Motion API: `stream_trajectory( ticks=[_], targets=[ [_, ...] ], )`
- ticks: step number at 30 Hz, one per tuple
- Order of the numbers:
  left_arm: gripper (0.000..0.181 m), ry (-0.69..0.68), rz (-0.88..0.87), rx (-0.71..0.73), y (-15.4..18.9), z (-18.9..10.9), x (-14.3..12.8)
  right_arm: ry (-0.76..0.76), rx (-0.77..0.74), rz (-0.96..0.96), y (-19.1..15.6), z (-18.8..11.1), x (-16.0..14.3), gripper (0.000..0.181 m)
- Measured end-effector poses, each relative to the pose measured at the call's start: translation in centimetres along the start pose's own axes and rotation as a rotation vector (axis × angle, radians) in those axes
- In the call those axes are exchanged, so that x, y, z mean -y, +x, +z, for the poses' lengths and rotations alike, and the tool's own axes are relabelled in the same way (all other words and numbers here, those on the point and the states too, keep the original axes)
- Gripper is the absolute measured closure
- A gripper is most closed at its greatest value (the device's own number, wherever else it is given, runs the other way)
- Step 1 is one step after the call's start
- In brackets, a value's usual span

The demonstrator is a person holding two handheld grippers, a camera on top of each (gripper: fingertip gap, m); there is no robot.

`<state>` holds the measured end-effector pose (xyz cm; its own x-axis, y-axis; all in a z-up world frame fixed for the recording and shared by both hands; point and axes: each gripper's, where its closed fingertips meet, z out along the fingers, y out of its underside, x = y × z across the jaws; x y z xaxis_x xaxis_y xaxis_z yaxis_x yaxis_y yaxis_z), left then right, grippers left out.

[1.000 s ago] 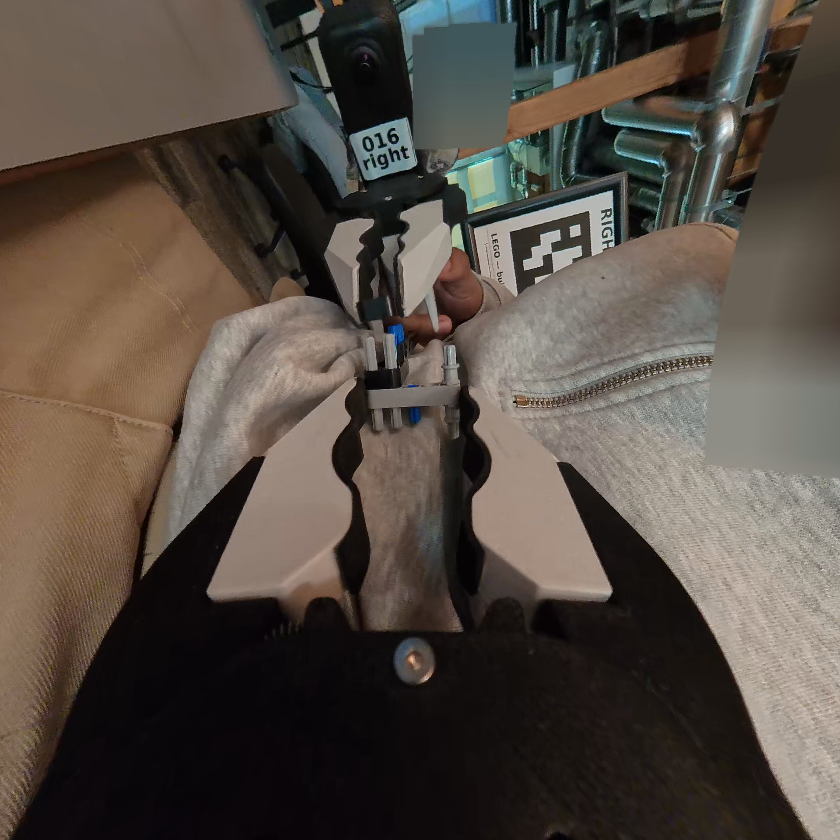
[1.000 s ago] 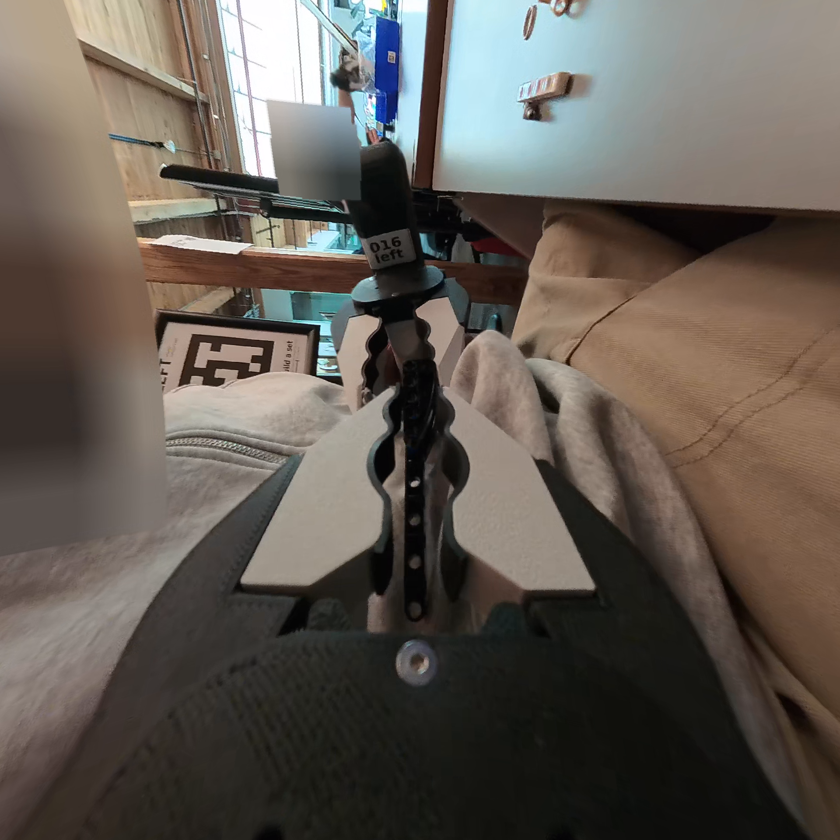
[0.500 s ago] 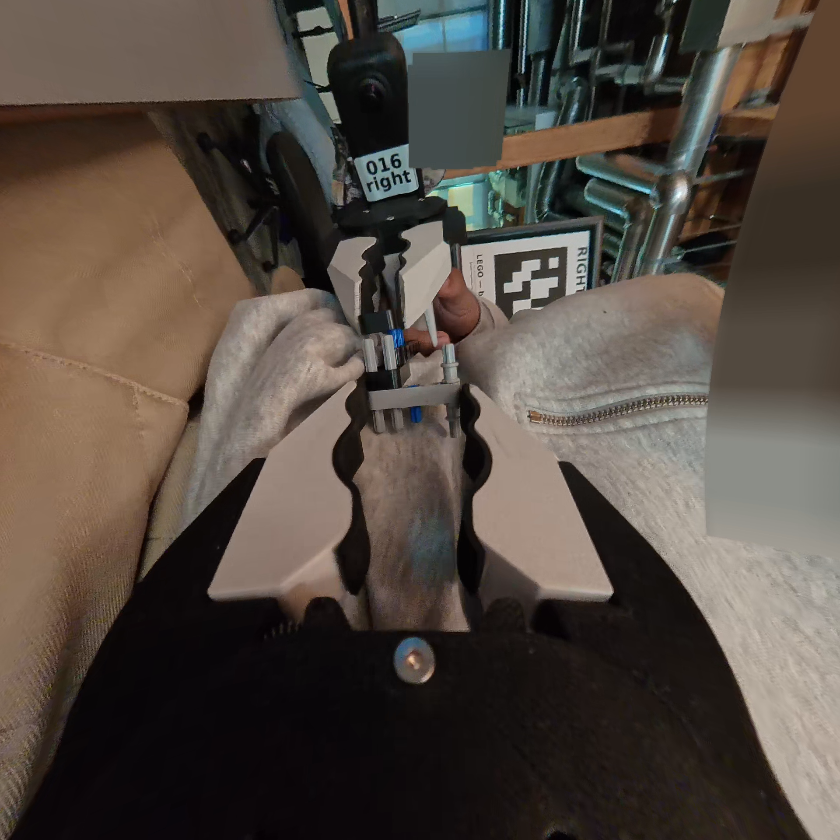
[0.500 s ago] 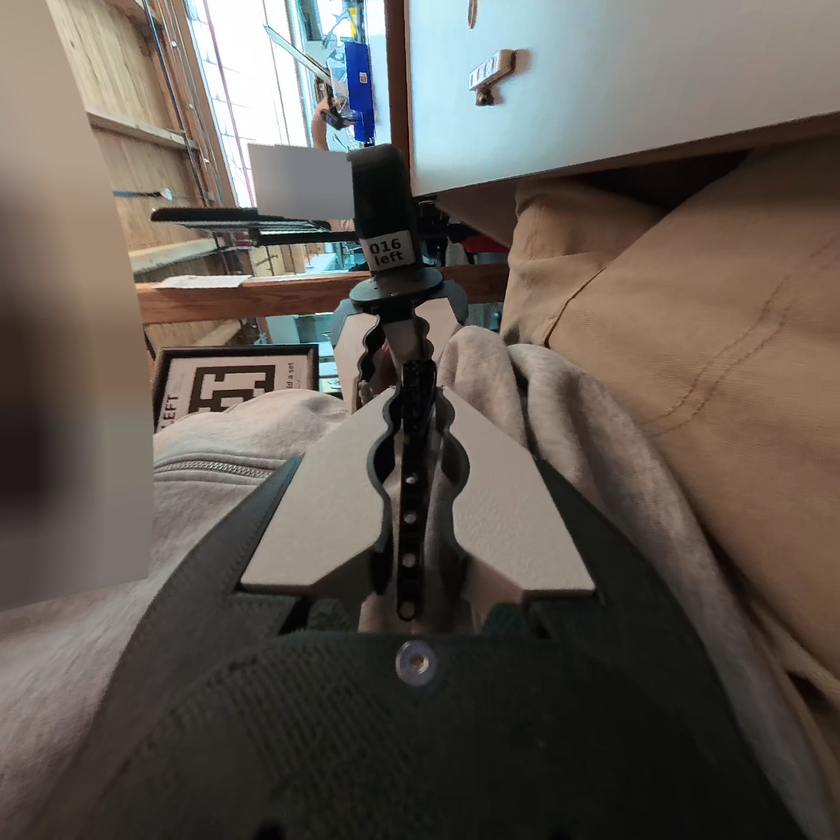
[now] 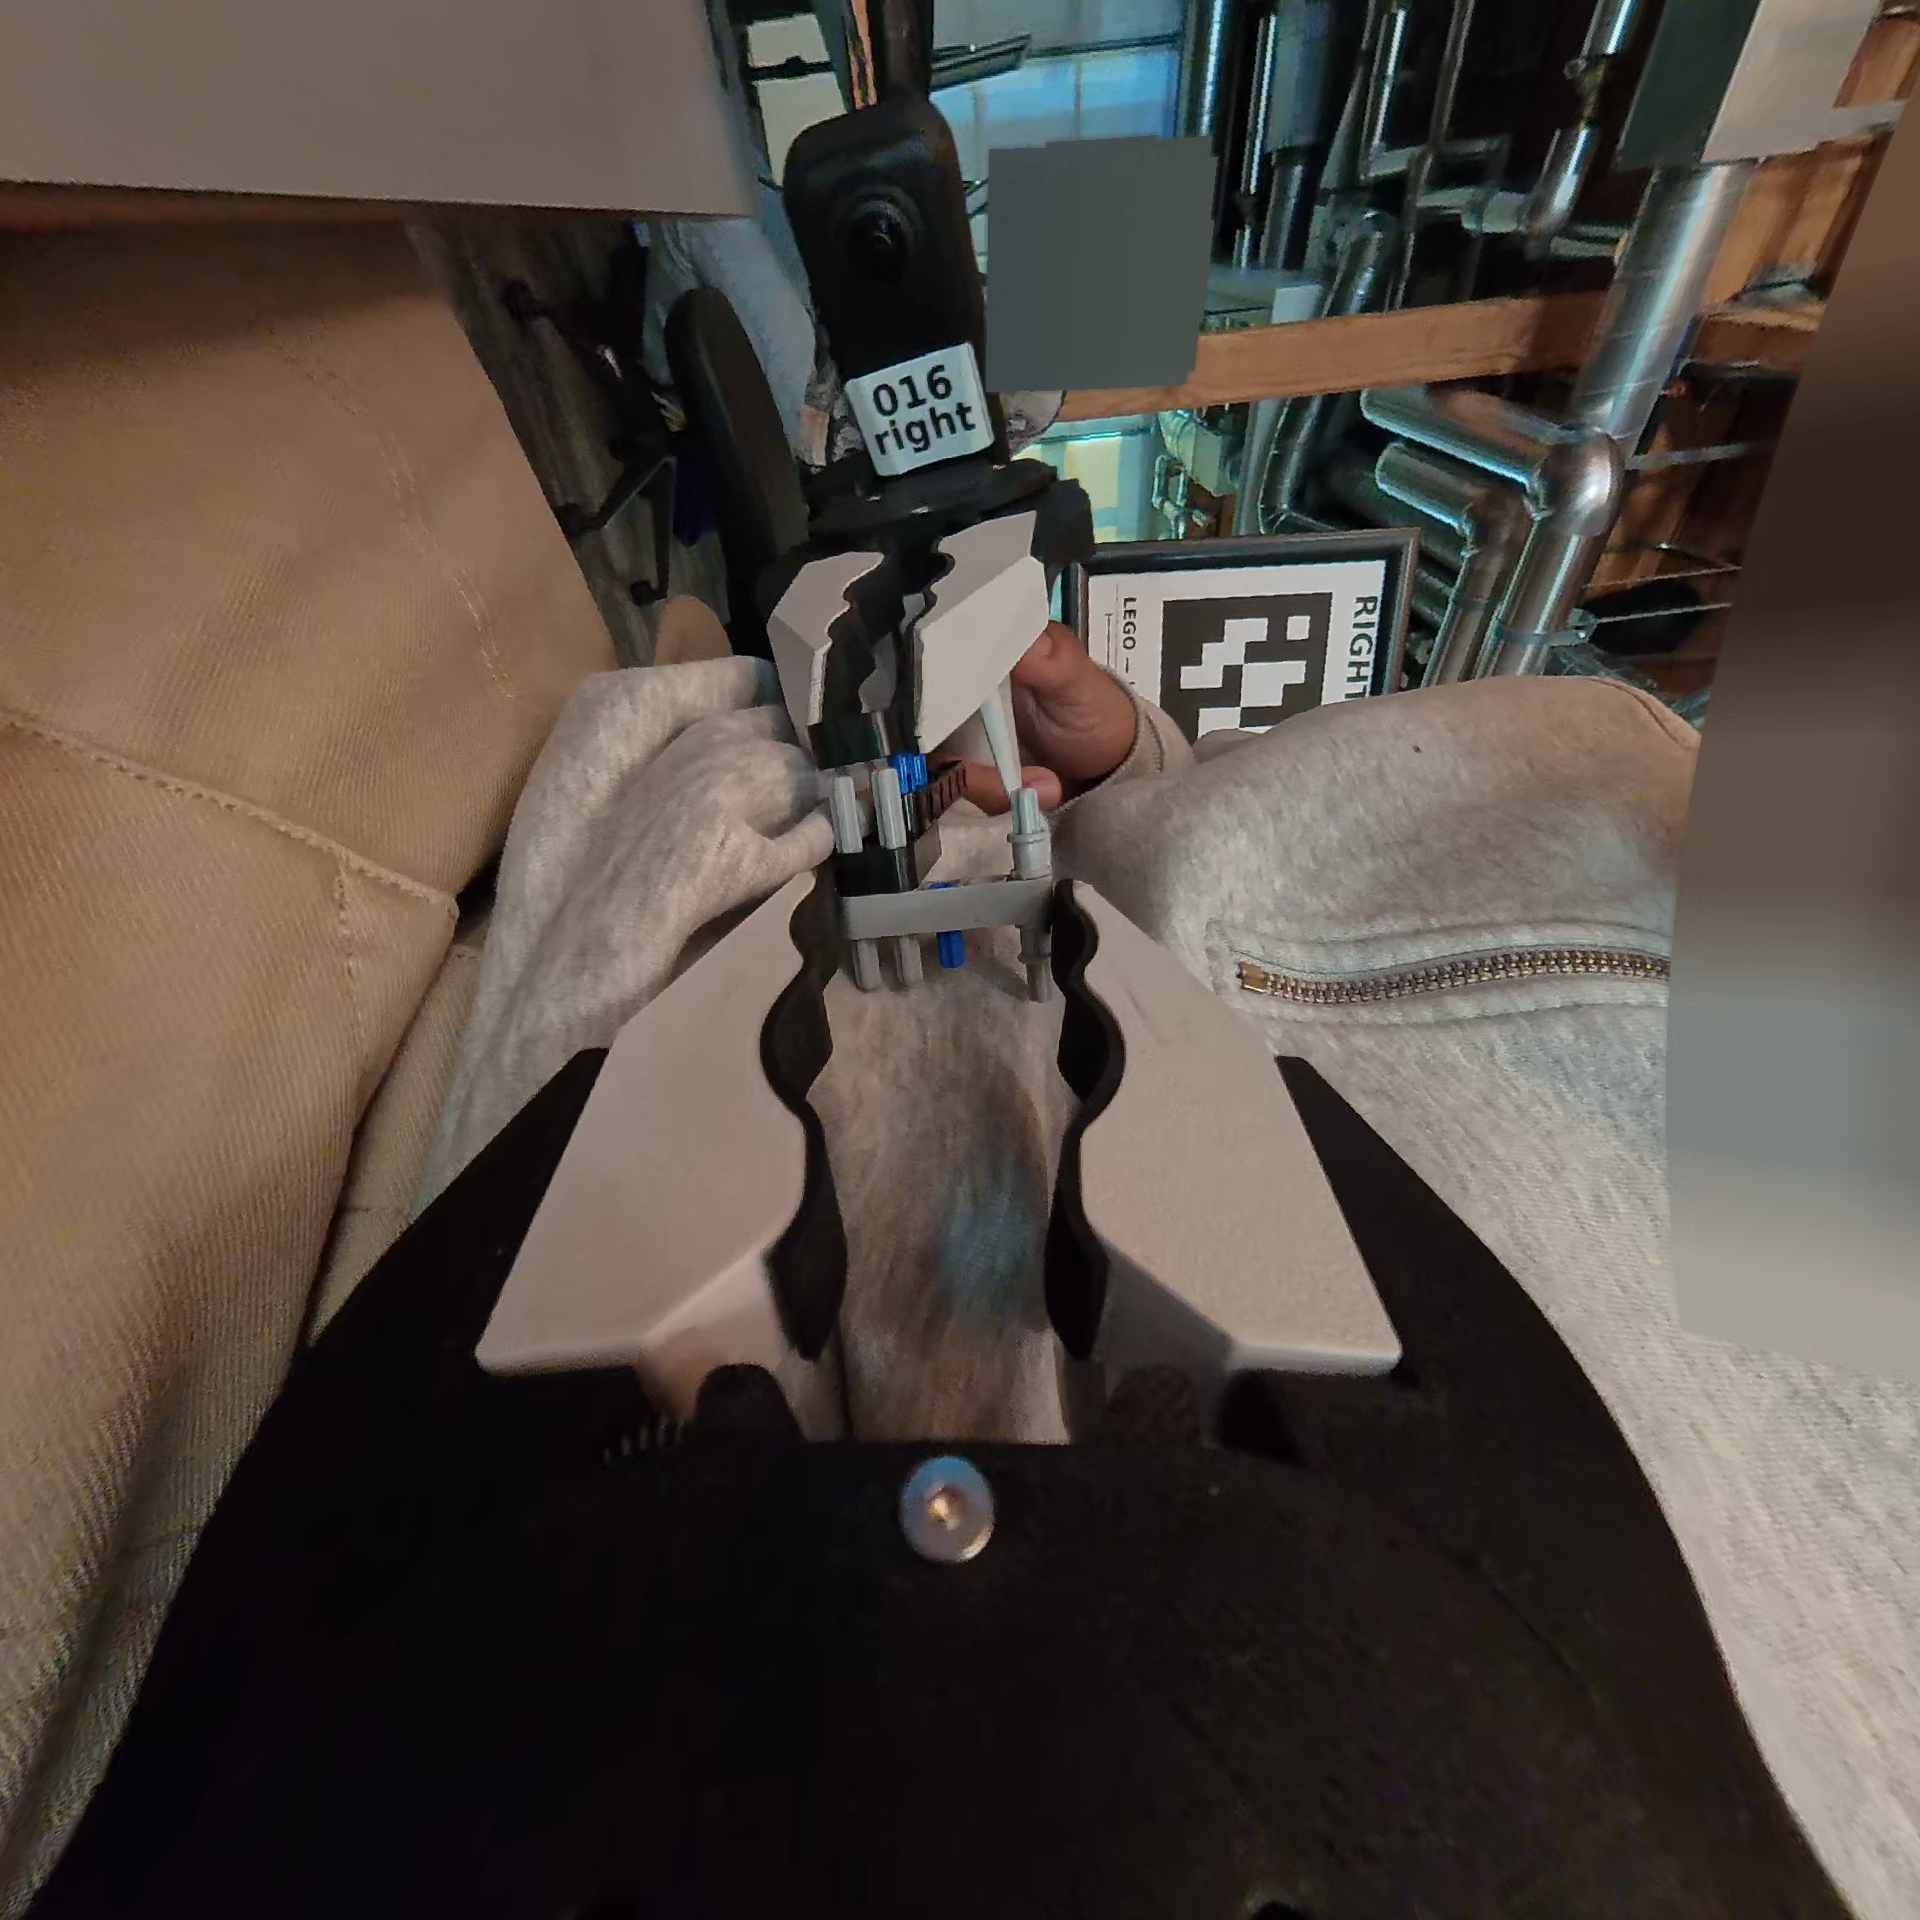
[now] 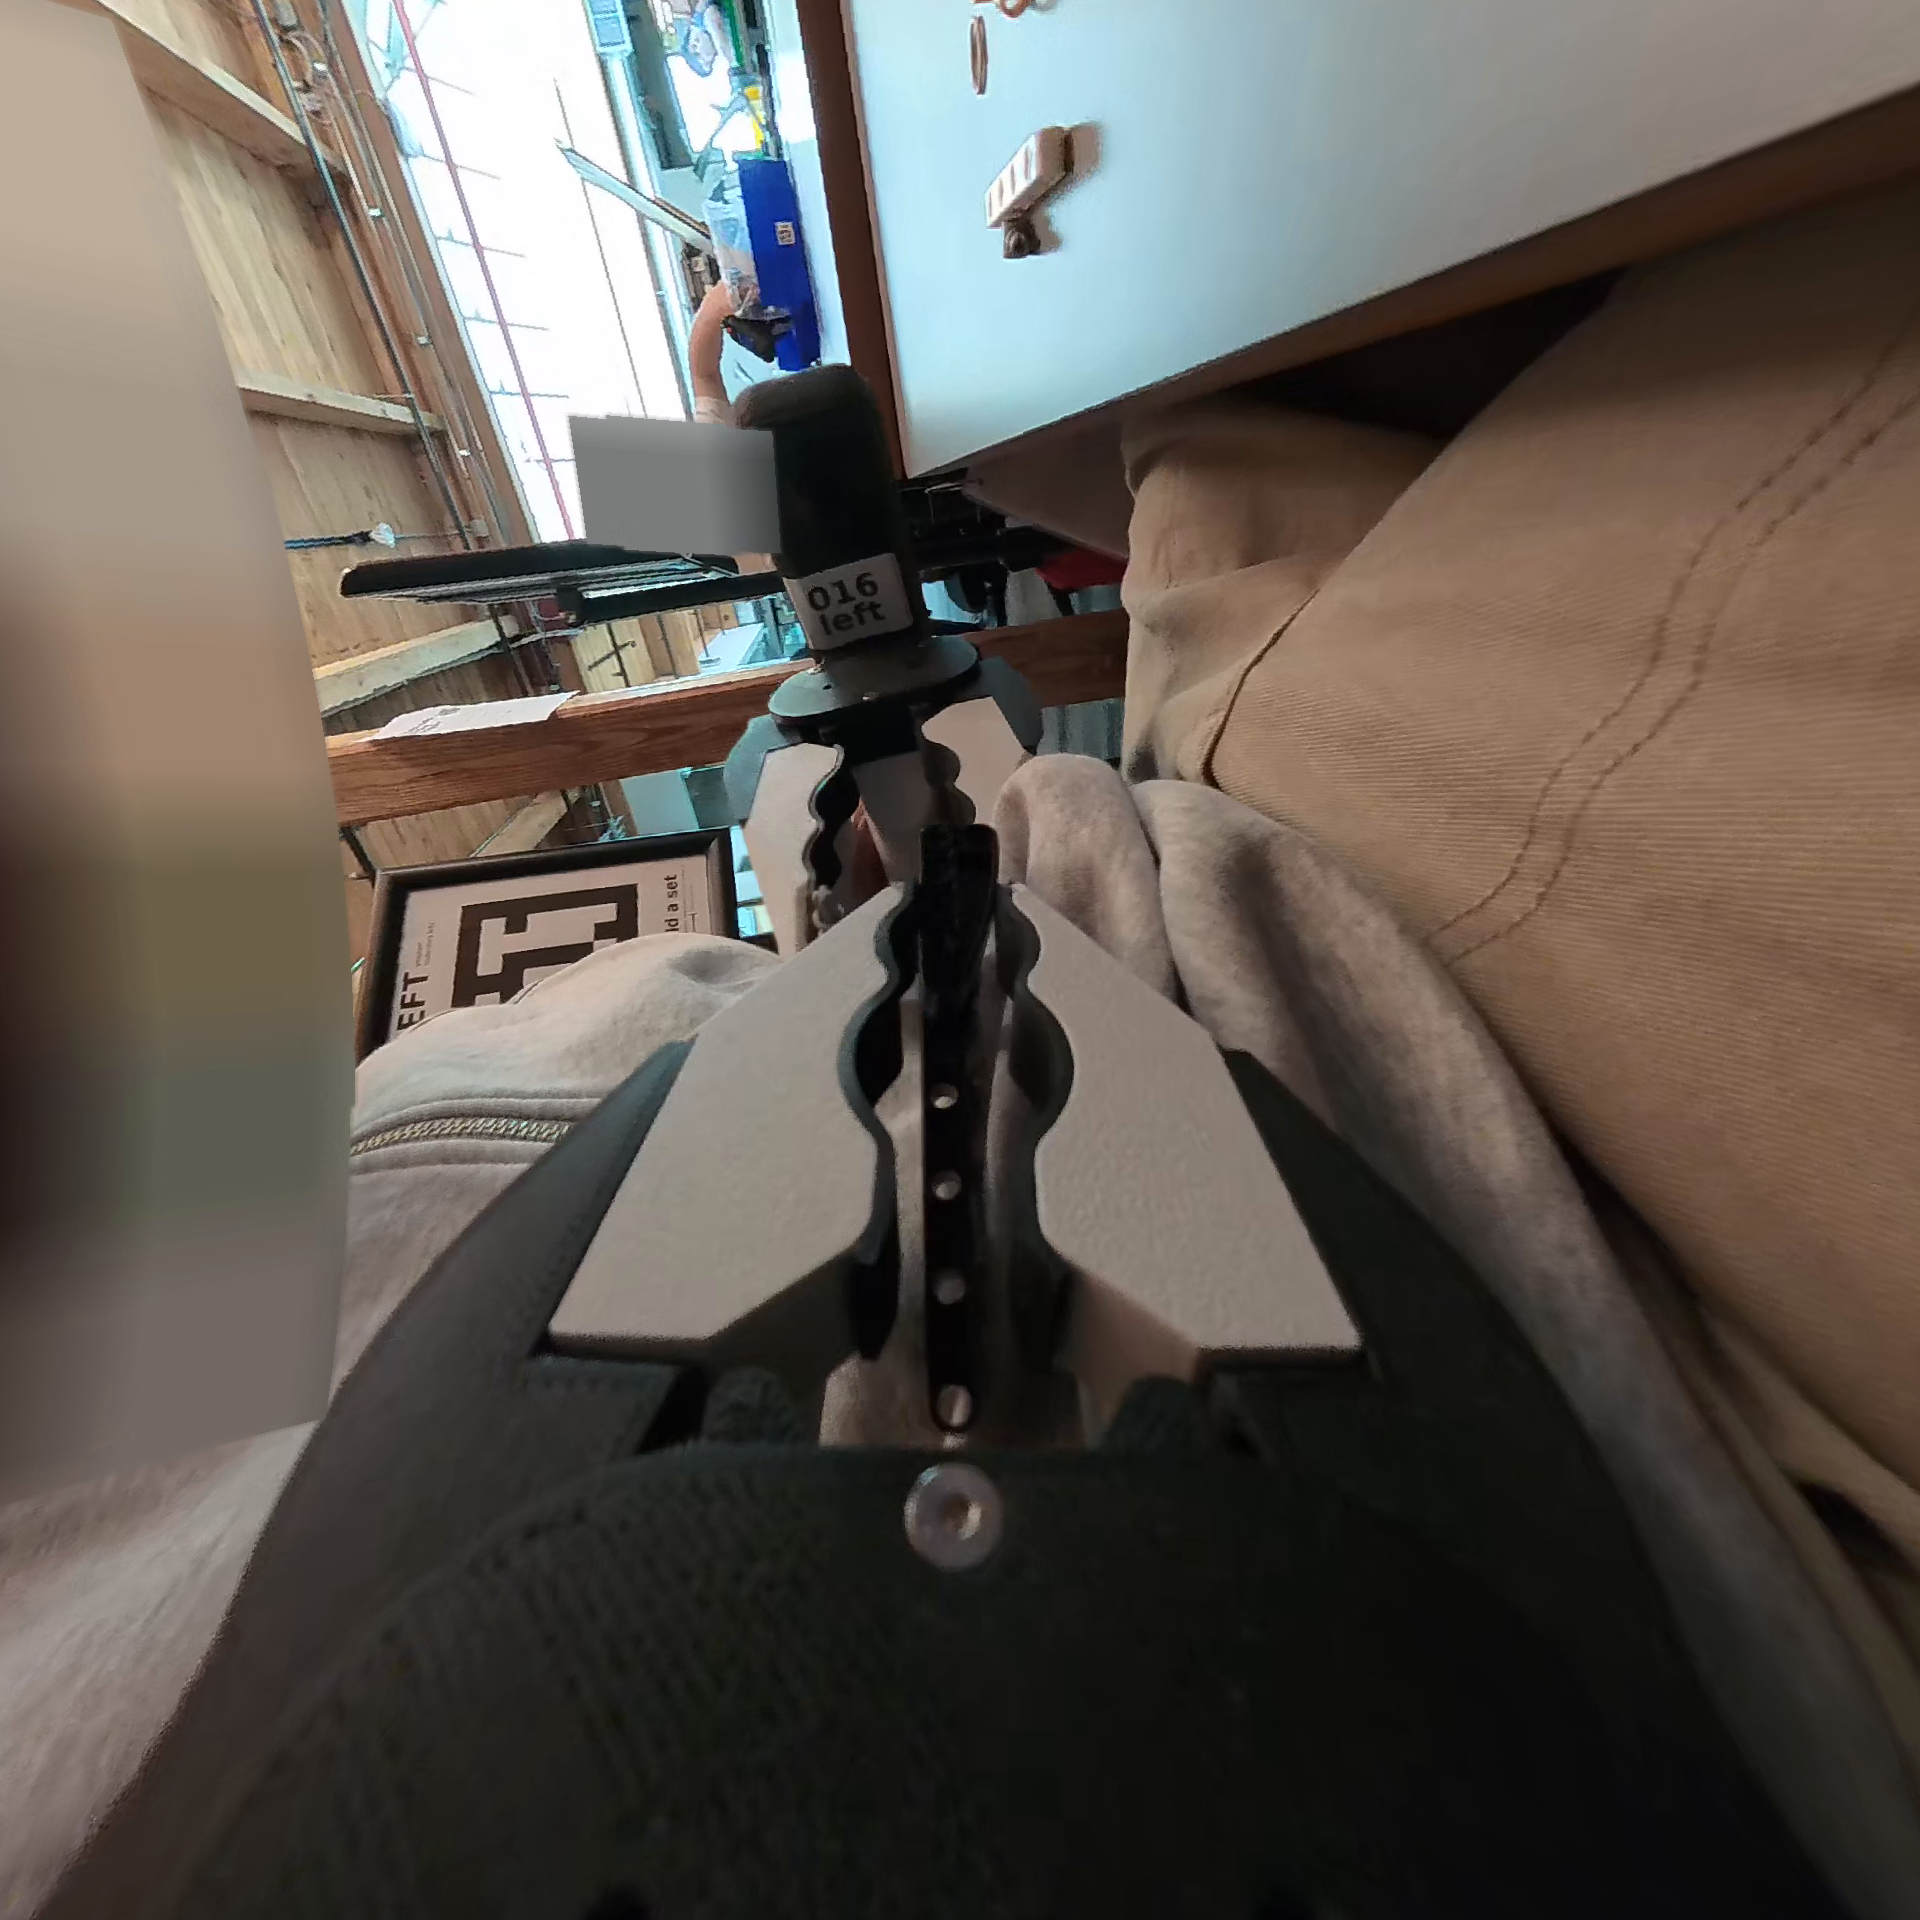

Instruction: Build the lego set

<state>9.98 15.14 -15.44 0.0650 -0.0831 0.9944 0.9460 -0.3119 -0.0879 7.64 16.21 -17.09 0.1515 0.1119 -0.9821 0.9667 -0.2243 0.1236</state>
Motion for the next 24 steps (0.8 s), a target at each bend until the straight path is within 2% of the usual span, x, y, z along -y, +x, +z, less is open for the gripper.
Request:
stream_trajectory(
  ticks=[1,14,24],
  targets=[
    [0.143,0.0,-0.004,0.004,0.0,0.0,0.0,0.001,-0.011,-0.004,0.0,0.0,0.0,0.169],
    [0.144,0.03,-0.105,-0.015,-0.3,0.2,0.5,0.025,-0.034,-0.051,0.4,-0.2,0.3,0.169],
    [0.144,0.016,0.009,0.063,-0.1,0.6,-0.6,-0.012,-0.081,-0.103,0.3,-0.3,-1.0,0.168]
  ],
)
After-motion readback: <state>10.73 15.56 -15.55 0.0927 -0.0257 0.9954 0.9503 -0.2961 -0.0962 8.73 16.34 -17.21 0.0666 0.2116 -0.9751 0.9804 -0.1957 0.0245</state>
